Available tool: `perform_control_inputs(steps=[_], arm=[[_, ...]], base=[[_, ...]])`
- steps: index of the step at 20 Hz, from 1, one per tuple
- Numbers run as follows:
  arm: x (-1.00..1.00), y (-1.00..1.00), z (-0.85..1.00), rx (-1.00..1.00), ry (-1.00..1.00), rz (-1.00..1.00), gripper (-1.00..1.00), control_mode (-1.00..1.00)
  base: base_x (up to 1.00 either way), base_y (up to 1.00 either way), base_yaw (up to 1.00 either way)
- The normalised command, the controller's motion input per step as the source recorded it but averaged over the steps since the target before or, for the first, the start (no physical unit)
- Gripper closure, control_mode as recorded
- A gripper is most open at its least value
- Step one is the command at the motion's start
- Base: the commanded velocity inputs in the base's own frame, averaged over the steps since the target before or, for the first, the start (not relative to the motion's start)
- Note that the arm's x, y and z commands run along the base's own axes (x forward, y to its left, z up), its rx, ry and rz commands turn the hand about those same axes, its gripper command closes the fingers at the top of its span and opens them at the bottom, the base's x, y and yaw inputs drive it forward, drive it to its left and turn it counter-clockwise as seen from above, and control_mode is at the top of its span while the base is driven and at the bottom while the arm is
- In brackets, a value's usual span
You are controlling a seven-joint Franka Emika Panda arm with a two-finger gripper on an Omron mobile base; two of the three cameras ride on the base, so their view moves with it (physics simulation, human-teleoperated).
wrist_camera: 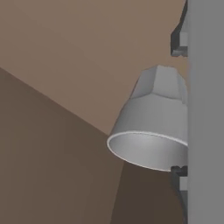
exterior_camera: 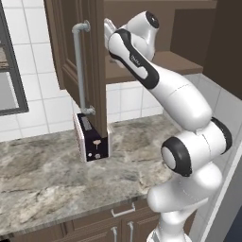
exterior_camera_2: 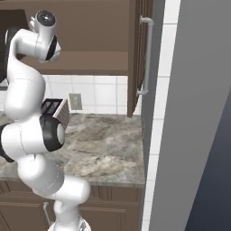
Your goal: There is a bowl on the dining counter. Grab a lemon wedge from the fridge and place it in the bowl. Then get the liquor bottle and glass cup from the cabinet and place them next to the bowl.
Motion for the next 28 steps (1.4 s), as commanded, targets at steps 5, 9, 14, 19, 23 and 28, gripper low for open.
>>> perform_control_inputs(steps=[5,9,14,19,23,28], arm=[[0.21,0.1,-0.01,0.04,0.0,0.0,-1.0,-1.0],[0.04,0.2,-0.09,0.0,0.01,0.0,-1.0,-1.0],[0.07,0.17,-0.08,0.0,0.02,0.0,-1.0,-1.0],[0.11,0.02,-0.12,0.01,0.03,0.0,-1.0,-1.0],[0.05,0.0,-0.14,0.02,0.01,0.0,-1.0,-1.0],[0.0,0.0,-0.18,0.0,0.0,0.0,-1.0,-1.0]], base=[[0.0,0.0,0.0],[0.0,0.0,0.0],[0.0,0.0,0.0],[0.0,0.0,0.0],[0.0,0.0,0.0],[0.0,0.0,0.0]])
